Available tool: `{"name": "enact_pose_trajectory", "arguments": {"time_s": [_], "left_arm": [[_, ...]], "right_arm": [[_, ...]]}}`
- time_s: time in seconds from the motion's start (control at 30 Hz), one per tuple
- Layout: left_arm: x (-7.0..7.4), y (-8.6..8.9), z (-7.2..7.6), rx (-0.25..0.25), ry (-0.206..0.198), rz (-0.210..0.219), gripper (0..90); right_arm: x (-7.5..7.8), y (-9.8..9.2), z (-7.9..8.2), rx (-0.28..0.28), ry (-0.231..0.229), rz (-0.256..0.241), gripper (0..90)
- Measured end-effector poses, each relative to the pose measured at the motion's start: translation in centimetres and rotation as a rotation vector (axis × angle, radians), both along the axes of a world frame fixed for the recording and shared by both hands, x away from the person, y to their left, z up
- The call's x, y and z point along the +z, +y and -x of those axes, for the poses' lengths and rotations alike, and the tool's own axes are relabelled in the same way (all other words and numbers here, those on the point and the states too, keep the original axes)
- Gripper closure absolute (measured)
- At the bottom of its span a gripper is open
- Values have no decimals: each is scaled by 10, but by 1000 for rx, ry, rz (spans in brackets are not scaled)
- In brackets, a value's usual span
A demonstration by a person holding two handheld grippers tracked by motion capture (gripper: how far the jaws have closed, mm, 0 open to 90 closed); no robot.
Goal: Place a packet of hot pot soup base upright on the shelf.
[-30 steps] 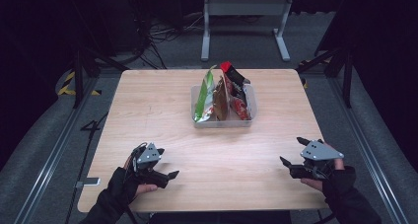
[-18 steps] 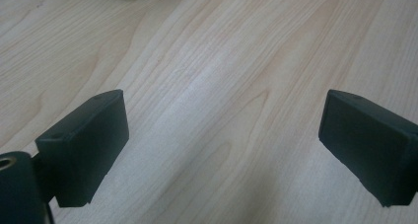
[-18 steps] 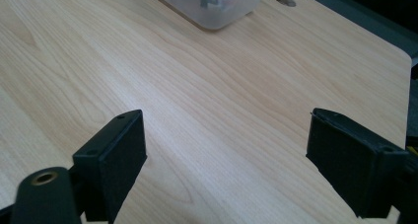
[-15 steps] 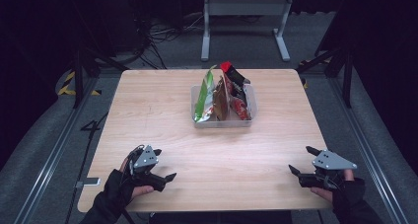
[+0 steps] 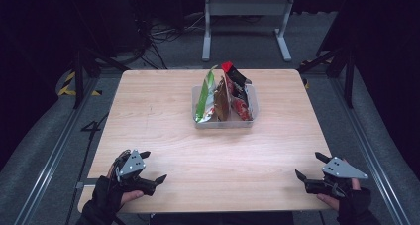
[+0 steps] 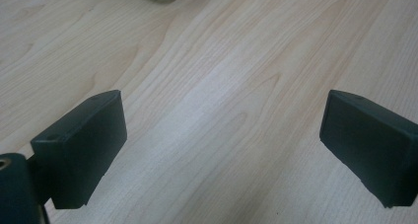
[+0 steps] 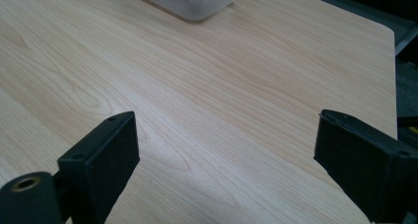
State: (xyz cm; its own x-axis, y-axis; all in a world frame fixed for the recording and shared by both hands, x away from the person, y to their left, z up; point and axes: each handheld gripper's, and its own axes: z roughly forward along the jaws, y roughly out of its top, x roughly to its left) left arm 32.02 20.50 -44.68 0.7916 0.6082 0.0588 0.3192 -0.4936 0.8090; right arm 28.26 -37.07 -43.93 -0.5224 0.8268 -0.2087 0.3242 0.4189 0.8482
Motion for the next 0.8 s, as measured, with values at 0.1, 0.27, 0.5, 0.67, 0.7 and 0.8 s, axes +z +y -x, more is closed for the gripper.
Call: {"name": "enact_pose_trajectory", "arguments": {"time_s": [0.1,0.27,0.5,0.67,0.7,0.8], "left_arm": [[1,0,0,2,-8,6,50],[0,1,0,-5,-9,6,50],[1,2,-4,1,-10,21,50],[0,0,-6,2,-6,11,48],[-1,0,-6,8,-6,8,48],[-1,0,-7,14,-5,4,49]], "right_arm": [[0,1,1,5,-3,3,103],[0,4,2,10,-2,2,103],[0,6,5,15,0,8,102],[0,6,5,13,3,11,102],[-1,6,5,13,2,13,102],[0,7,5,12,-3,24,102]]}}
